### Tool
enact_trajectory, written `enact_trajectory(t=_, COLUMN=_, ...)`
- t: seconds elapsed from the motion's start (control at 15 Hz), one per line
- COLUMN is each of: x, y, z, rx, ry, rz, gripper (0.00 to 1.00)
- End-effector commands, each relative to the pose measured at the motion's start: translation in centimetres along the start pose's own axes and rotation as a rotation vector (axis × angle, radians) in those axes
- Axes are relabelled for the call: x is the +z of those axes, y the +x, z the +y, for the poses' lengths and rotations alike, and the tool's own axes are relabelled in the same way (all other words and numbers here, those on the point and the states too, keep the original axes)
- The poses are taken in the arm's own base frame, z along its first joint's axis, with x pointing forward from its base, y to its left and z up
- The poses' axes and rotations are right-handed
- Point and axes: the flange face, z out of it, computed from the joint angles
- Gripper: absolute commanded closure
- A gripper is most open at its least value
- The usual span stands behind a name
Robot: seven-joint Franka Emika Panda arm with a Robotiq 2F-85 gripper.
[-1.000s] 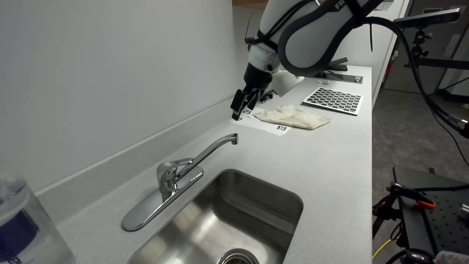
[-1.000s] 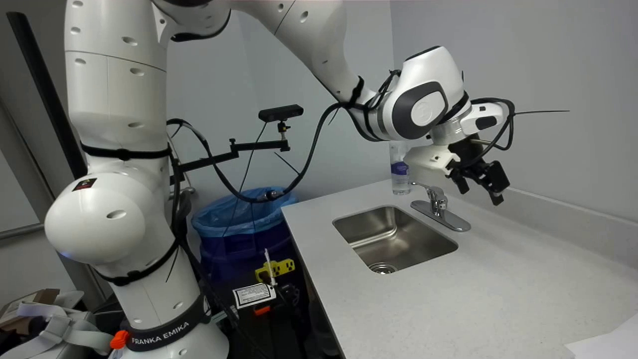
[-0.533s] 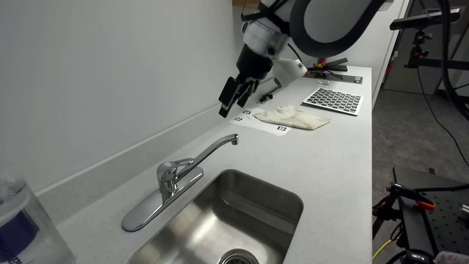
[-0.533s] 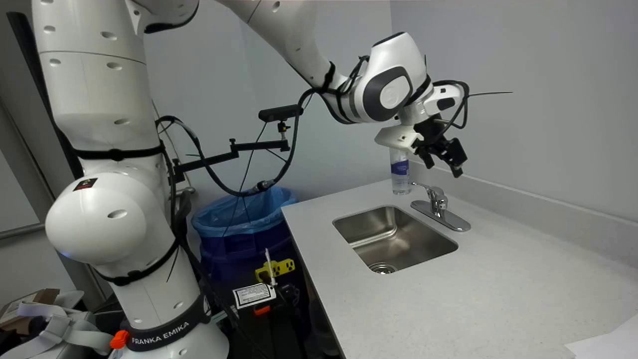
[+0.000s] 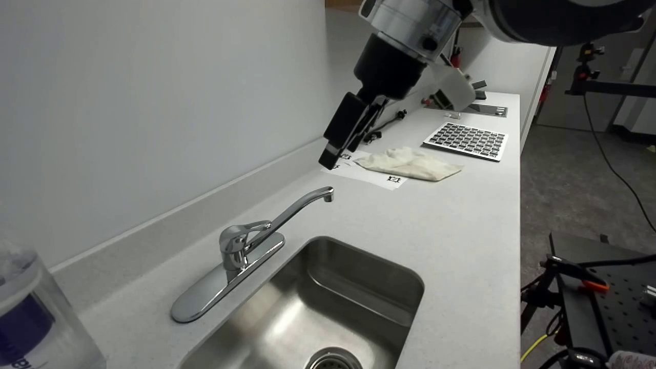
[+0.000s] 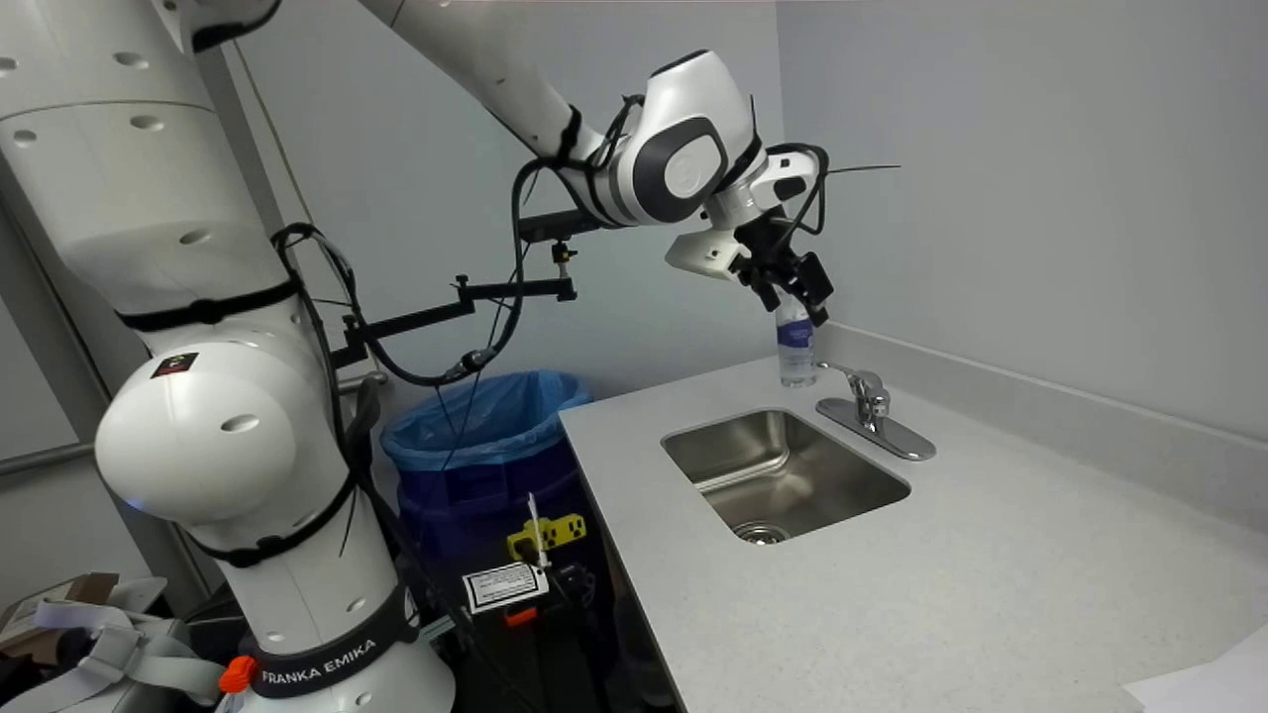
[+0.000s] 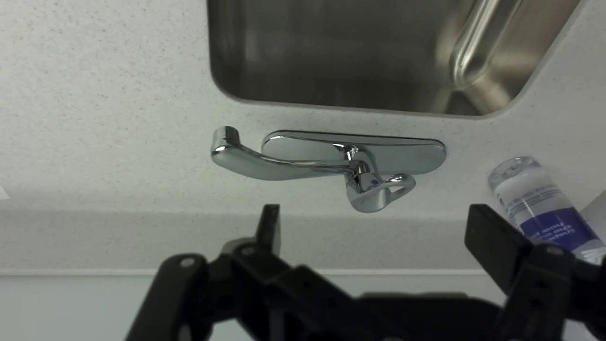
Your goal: Move the tap nozzle to the right
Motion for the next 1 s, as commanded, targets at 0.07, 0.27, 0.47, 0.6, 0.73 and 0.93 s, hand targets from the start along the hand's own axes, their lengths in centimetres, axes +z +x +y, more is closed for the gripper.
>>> enact_trajectory(t=0.07, x=-2.3, y=-2.6, z=-0.4, rx=-0.028, ry=-0.003, rz=0.01, gripper=0.0)
enact_trajectory(t=0.27, x=-2.7, y=-3.3, z=-0.1, rx=-0.029, ry=-0.008, rz=0.003, gripper=0.0)
enact_trajectory(t=0.47, x=-2.9, y=-3.6, z=0.0, rx=-0.033, ry=-0.011, rz=0.003, gripper=0.0)
enact_trajectory(t=0.6, x=-1.8, y=-2.9, z=-0.1, rx=-0.018, ry=-0.009, rz=-0.006, gripper=0.0)
enact_trajectory(t=0.73, x=-1.6, y=-3.0, z=-0.1, rx=-0.018, ry=-0.009, rz=-0.009, gripper=0.0)
enact_trajectory(t=0.93, x=-1.5, y=-3.0, z=-0.1, rx=-0.018, ry=-0.009, rz=-0.011, gripper=0.0)
